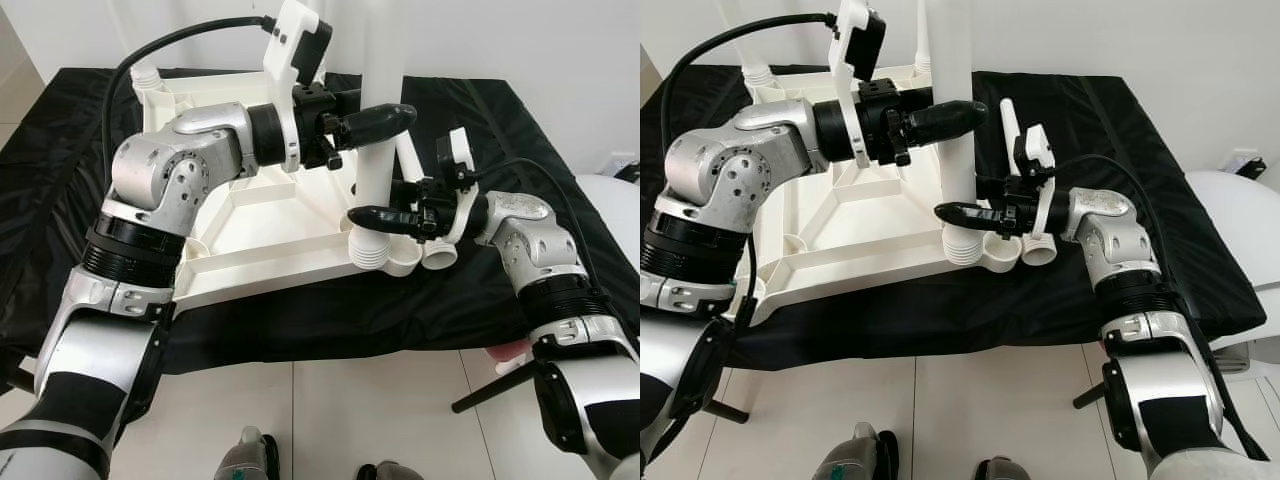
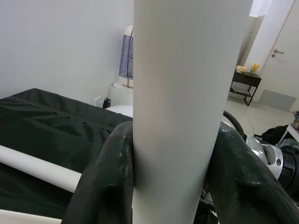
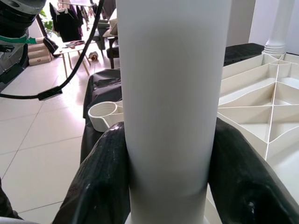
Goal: Building children table
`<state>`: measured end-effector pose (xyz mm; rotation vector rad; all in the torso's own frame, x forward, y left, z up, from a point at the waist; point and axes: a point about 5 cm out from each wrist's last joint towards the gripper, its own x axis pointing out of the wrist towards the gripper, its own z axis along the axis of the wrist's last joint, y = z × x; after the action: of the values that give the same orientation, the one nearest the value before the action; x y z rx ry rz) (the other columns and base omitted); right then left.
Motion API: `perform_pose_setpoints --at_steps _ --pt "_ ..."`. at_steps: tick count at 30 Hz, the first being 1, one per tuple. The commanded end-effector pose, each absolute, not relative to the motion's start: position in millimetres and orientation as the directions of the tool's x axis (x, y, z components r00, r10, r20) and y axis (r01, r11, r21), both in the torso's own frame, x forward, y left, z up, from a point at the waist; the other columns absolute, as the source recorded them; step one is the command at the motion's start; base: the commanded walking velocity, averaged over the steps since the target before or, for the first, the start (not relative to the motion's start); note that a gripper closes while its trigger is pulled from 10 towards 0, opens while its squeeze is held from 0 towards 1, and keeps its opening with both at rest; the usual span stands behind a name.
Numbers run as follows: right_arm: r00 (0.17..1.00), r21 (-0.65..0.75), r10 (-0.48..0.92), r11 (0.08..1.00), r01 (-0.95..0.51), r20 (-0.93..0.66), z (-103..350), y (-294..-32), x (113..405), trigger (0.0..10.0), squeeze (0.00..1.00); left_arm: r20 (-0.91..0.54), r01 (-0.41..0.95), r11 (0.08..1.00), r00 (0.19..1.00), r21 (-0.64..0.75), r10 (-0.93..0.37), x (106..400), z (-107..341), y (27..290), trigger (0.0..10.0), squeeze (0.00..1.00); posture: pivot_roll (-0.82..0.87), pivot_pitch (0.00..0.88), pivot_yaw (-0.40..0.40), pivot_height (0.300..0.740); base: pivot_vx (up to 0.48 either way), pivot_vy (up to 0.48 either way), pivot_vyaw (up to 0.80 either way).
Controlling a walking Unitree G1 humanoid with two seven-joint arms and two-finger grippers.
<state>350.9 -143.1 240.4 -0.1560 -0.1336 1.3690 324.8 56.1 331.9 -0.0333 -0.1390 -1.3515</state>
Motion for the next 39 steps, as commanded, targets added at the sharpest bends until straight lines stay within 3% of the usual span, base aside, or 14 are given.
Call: perform_pose_setpoints --at_steps 1,5,6,10,11,12,16,17,26,27,28,32,33,39 --pt "0.240 -0.205 0.971 0.239 -0.949 0.017 249.0 -148.9 353.8 10.0 0.00 0.128 0.996 0.067 0.059 0.056 -0.990 314.0 341.3 47.1 0.0 0.00 -0.01 0.085 0.010 0.740 0.000 0.000 0.00" --pt "0.261 -0.201 0.965 0.263 -0.944 0.035 252.8 -150.4 356.7 10.0 0.00 0.117 0.994 0.096 0.089 0.054 -0.989 319.2 343.1 47.4 0.0 0.00 -0.01 0.089 0.010 0.740 0.000 0.000 0.00" --pt "0.262 -0.199 0.964 0.264 -0.944 0.036 253.4 -150.4 357.1 10.0 0.00 0.111 0.993 0.105 0.098 0.056 -0.989 320.6 342.7 47.1 10.0 0.00 -0.01 0.089 0.010 0.740 0.000 0.000 0.00" --pt "0.270 -0.189 0.962 0.275 -0.943 0.049 255.5 -150.1 358.8 10.0 0.00 0.107 0.994 0.093 0.086 0.055 -0.991 323.8 343.1 47.7 10.0 0.00 -0.01 0.091 0.011 0.740 0.000 0.000 0.00" --pt "0.273 -0.180 0.961 0.278 -0.943 0.055 256.4 -150.5 359.3 10.0 0.15 0.107 0.993 0.103 0.095 0.063 -0.990 325.0 343.8 47.9 10.0 0.00 -0.01 0.091 0.011 0.740 0.000 0.000 0.00" --pt "0.276 -0.176 0.959 0.282 -0.943 0.060 257.4 -150.8 359.6 10.0 1.00 0.107 0.990 0.126 0.119 0.065 -0.987 327.3 344.6 48.0 10.0 0.00 -0.01 0.091 0.010 0.740 0.000 0.000 0.00" --pt "0.296 -0.189 0.953 0.304 -0.934 0.072 259.4 -151.3 360.6 10.0 1.00 0.107 0.982 0.174 0.165 0.076 -0.980 332.0 345.6 48.7 10.0 0.00 -0.01 0.091 0.008 0.740 0.000 0.000 0.00" --pt "0.329 -0.185 0.939 0.342 -0.921 0.100 260.6 -151.1 362.5 10.0 1.00 0.109 0.969 0.234 0.225 0.079 -0.968 338.0 345.9 50.2 10.0 0.00 -0.01 0.089 0.006 0.740 0.000 0.000 0.00" --pt "0.418 -0.175 0.894 0.442 -0.880 0.160 264.4 -151.3 368.4 10.0 1.00 0.126 0.940 0.331 0.319 0.089 -0.939 348.2 351.6 54.9 10.0 0.00 -0.01 0.085 0.003 0.740 0.000 0.000 0.00" --pt "0.439 -0.179 0.881 0.467 -0.866 0.174 265.5 -151.3 369.6 10.0 0.35 0.130 0.933 0.349 0.336 0.093 -0.933 350.1 353.4 56.2 10.0 0.00 -0.01 0.086 0.004 0.740 0.000 0.000 0.00" --pt "0.497 -0.190 0.846 0.529 -0.827 0.191 268.0 -149.4 373.2 10.0 0.00 0.148 0.905 0.410 0.392 0.113 -0.908 354.9 359.1 59.2 10.0 0.00 -0.01 0.084 0.001 0.740 0.000 0.000 0.00" --pt "0.555 -0.200 0.806 0.590 -0.782 0.207 270.6 -147.1 376.7 10.0 0.00 0.170 0.871 0.473 0.450 0.135 -0.877 359.6 365.3 62.4 10.0 0.00 -0.01 0.084 0.001 0.740 0.000 0.000 0.00" --pt "0.592 -0.200 0.779 0.626 -0.754 0.206 268.8 -141.4 377.7 10.0 0.00 0.189 0.829 0.534 0.504 0.169 -0.842 363.0 371.3 65.8 10.0 0.00 -0.01 0.082 -0.004 0.740 0.000 0.000 0.00" --pt "0.621 -0.198 0.753 0.657 -0.728 0.215 264.0 -131.0 374.8 10.0 0.00 0.210 0.787 0.585 0.549 0.196 -0.809 364.7 376.5 67.3 10.0 0.00 -0.01 0.082 -0.008 0.740 0.000 0.000 0.00"
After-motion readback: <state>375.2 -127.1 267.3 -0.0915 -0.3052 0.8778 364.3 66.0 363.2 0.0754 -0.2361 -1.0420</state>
